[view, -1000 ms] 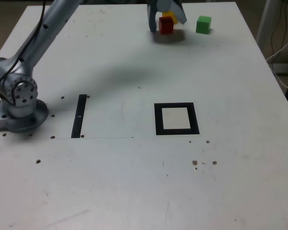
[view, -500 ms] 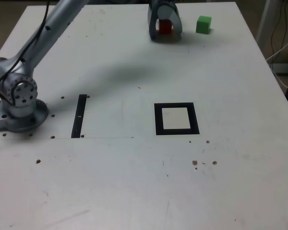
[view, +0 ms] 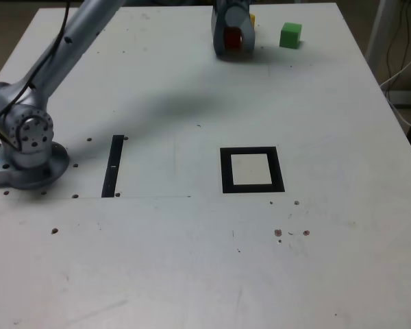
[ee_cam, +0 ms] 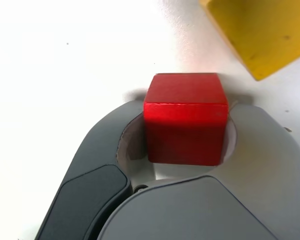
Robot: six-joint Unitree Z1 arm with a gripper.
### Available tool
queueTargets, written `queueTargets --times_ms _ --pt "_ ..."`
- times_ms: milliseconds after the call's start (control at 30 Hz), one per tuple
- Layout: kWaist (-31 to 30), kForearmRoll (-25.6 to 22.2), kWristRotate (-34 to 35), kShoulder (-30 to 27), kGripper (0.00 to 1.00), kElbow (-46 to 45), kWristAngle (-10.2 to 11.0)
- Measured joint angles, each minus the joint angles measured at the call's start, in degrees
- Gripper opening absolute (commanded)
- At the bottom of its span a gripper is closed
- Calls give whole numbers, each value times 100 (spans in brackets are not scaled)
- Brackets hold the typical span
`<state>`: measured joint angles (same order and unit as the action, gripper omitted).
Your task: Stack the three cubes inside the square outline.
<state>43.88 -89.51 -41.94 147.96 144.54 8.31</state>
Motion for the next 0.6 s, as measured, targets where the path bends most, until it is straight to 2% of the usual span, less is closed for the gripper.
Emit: queueTargets --times_ms 200,400,600 --pt "-35 8 -7 -251 38 -253 17" --pt "-289 54 9 -1007 38 -1144 111" --pt "-787 327 322 -1835 38 -2372 128"
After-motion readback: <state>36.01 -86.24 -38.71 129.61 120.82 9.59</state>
